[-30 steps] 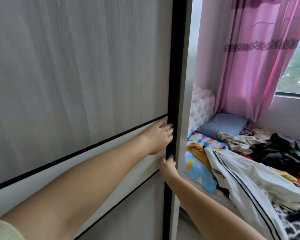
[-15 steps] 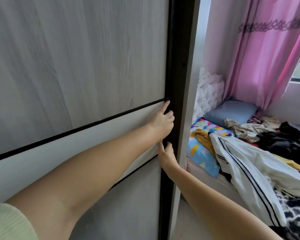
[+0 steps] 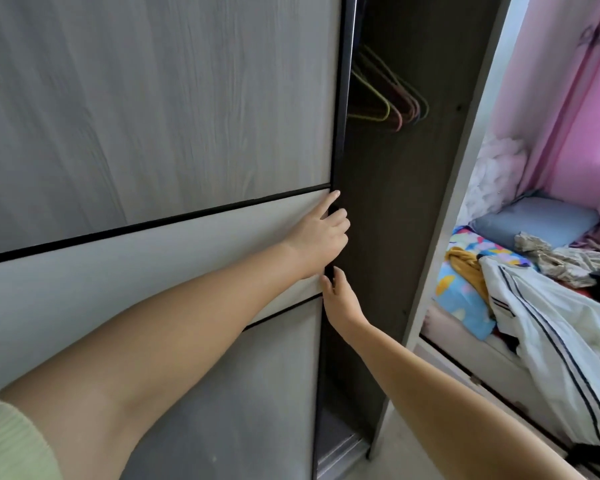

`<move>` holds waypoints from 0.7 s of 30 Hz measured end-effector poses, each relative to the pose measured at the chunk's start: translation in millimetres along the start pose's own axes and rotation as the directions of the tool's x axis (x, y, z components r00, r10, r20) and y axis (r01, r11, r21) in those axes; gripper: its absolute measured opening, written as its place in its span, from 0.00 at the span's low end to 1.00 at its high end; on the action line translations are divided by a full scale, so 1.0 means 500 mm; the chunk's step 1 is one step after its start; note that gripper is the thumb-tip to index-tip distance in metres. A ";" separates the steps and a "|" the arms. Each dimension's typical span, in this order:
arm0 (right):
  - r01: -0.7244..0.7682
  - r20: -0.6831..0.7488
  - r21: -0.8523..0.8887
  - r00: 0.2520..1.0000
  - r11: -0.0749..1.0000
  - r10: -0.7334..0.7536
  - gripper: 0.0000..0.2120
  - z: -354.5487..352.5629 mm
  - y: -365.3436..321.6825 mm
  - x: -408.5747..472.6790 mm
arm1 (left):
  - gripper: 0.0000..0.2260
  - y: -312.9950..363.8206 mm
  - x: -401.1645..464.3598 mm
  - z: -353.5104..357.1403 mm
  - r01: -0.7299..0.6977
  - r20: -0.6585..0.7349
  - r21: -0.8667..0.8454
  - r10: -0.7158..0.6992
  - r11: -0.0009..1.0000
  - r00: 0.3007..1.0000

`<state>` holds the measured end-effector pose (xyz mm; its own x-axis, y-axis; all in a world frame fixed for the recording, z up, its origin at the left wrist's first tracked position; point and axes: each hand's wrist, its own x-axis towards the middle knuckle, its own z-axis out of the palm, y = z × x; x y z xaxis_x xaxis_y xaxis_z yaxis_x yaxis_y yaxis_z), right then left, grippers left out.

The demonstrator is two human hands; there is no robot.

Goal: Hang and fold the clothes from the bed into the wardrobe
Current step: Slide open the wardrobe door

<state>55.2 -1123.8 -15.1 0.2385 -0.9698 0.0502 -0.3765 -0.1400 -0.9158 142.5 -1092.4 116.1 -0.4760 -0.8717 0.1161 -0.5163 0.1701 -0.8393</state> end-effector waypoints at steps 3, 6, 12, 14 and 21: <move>0.068 0.062 -0.078 0.996 0.995 -0.064 0.25 0.050 -0.018 -0.043 | 0.12 -0.018 -0.090 0.017 0.035 -0.029 0.006 -0.035 0.999 0.999; 0.153 0.165 -0.147 0.978 0.977 -0.128 0.22 0.102 -0.034 -0.085 | 0.13 -0.025 -0.187 0.040 0.059 -0.075 0.051 -0.055 0.997 0.996; 0.232 0.398 -0.144 0.903 0.962 -0.158 0.12 0.198 -0.058 -0.138 | 0.12 -0.018 -0.342 0.065 0.059 0.001 0.173 -0.060 0.983 0.998; 0.290 0.479 -0.169 0.860 0.942 -0.179 0.13 0.236 -0.080 -0.152 | 0.14 -0.016 -0.390 0.064 0.064 0.089 0.197 -0.083 0.978 0.993; 0.425 0.669 -0.170 0.712 0.889 -0.212 0.15 0.355 -0.128 -0.231 | 0.09 -0.021 -0.549 0.063 0.119 0.203 0.248 -0.172 0.961 0.964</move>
<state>210.7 -967.7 -33.0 0.8486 -0.5278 -0.0368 -0.3861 -0.5703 -0.7251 301.0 -869.3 76.4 -0.2255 -0.9628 0.1486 -0.3763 -0.0546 -0.9249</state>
